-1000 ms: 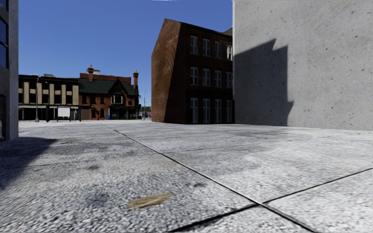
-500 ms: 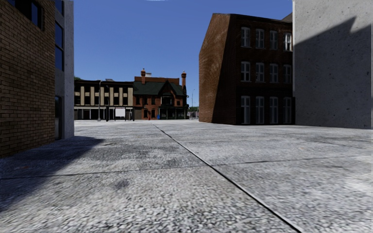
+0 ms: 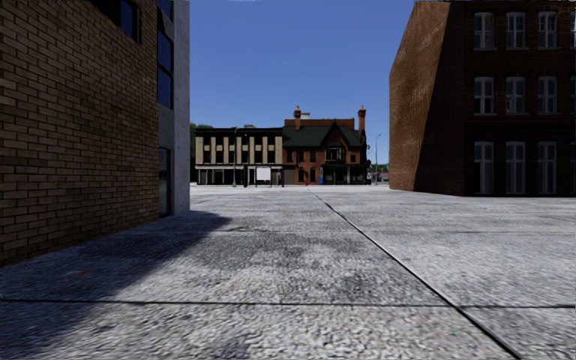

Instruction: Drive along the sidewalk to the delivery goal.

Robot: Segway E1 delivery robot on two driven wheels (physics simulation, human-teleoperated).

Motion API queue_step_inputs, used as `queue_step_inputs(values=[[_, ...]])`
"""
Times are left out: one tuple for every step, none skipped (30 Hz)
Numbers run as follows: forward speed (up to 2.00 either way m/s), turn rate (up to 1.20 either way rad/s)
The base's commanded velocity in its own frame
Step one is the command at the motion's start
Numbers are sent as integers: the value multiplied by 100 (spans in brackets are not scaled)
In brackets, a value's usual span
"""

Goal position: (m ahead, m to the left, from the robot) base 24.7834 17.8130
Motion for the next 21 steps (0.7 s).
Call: queue_step_inputs(values=[[200, 56], [200, 48], [200, 48], [200, 0], [200, 0], [200, 0], [200, 0], [200, 0], [200, 0], [200, 0], [200, 0], [200, 0], [200, 0], [200, 0], [200, 0], [200, 0], [200, 0], [200, 0], [200, 0], [200, 0], [200, 0]])
